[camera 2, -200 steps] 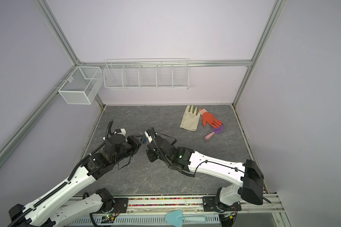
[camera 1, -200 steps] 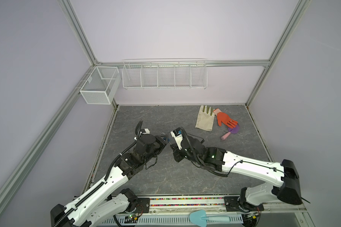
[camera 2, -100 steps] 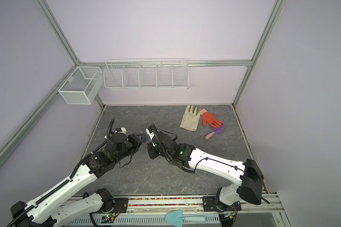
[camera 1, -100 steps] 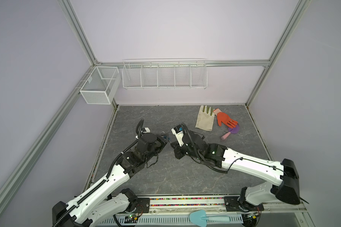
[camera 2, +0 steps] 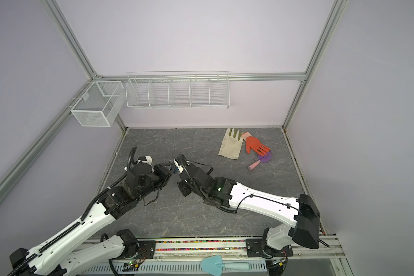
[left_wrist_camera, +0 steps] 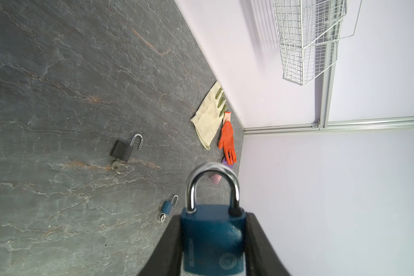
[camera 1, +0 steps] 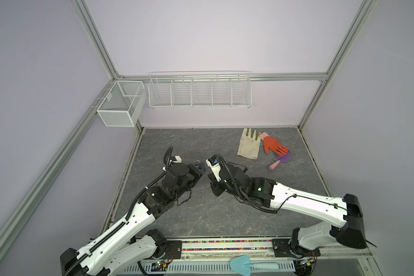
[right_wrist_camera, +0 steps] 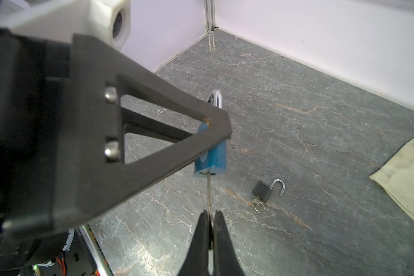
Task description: Unlock with the key
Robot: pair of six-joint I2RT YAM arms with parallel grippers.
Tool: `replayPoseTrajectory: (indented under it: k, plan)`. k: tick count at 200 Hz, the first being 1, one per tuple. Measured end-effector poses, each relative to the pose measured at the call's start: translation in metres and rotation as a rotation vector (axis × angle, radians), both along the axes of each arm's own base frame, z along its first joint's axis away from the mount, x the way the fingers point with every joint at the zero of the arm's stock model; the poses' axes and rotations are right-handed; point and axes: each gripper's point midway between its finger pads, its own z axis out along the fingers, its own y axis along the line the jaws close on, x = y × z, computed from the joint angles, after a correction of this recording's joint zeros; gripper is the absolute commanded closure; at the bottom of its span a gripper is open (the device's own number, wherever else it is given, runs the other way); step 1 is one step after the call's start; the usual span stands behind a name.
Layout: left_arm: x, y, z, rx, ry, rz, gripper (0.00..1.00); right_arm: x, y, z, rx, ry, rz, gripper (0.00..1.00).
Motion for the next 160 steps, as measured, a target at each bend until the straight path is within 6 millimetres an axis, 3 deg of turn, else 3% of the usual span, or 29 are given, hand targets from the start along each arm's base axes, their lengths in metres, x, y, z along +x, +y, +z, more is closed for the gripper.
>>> replayPoseTrajectory:
  k: [104, 160]
  plan:
    - [-0.001, 0.009, 0.006, -0.044, 0.008, 0.063, 0.98, -0.003, 0.008, 0.009, 0.061, 0.041, -0.007, 0.93]
    - [0.004, 0.017, -0.006, 0.025, 0.023, 0.099, 0.98, 0.002, 0.021, -0.006, 0.086, 0.115, 0.003, 0.93]
